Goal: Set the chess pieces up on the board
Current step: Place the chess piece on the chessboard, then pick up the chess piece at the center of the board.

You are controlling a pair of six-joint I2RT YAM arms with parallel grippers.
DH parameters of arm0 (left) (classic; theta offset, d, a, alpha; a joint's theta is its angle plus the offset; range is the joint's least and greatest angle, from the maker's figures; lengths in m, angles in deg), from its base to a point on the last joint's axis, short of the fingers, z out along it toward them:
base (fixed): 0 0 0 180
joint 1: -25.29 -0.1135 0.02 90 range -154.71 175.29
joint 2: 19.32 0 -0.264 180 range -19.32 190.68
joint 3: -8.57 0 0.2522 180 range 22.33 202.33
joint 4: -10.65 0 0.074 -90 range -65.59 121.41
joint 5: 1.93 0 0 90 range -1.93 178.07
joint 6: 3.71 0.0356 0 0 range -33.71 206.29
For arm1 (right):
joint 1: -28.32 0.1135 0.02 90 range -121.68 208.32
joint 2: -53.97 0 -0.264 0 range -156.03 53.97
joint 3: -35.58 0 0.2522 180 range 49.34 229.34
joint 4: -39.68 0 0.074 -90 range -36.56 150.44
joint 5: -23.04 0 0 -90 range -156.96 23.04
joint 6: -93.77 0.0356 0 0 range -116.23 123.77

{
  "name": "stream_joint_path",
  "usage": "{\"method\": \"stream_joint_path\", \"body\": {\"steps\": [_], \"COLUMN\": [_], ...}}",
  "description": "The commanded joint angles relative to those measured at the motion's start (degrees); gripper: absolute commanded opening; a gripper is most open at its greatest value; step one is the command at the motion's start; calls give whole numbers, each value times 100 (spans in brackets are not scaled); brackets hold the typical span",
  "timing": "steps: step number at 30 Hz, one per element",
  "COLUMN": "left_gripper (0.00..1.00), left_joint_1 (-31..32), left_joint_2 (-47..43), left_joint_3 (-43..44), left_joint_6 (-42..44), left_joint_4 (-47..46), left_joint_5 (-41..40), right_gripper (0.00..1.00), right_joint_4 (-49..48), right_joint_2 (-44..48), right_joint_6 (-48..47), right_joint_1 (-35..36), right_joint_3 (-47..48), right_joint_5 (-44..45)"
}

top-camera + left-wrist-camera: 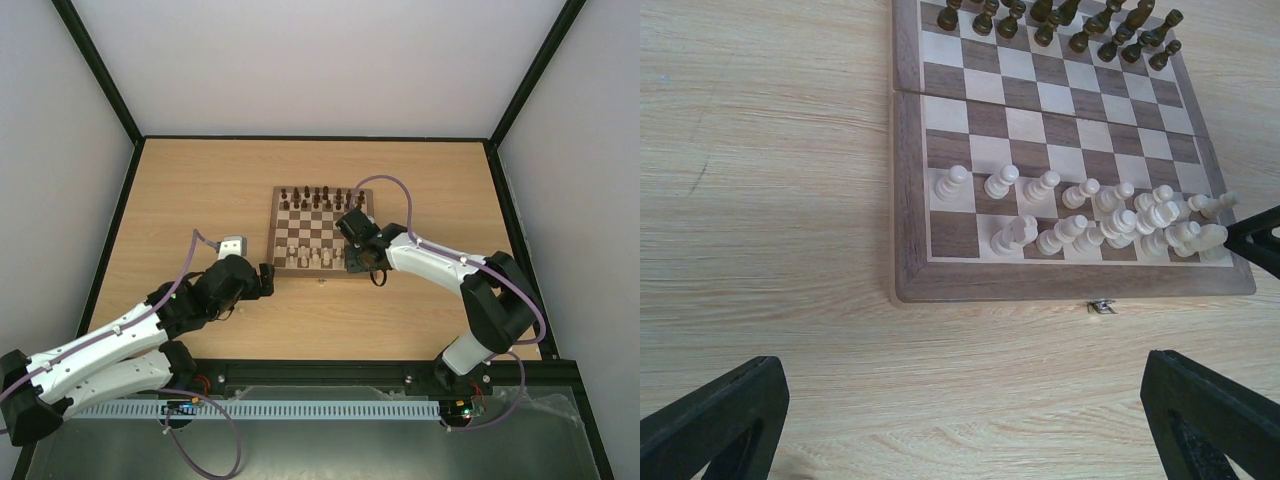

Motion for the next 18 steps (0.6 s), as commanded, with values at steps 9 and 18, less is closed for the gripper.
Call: {"method": "stream_joint_path", "body": {"steps": [9, 18], "left_gripper": [100, 100], "left_joint_1": [-29, -243], "left_joint_2": [274, 867], "left_joint_3": [66, -215], "left_joint_6": [-322, -1180], "left_joint_4": [263, 674], "left_joint_5": [-270, -75], "right_gripper": [40, 46], "right_joint_4": [313, 483], "right_joint_2": [588, 1727], "right_joint_6": [-59, -54], "right_joint_1": [-35, -35], "right_joint_3": [46, -261], "right_joint_5": [29, -134]}}
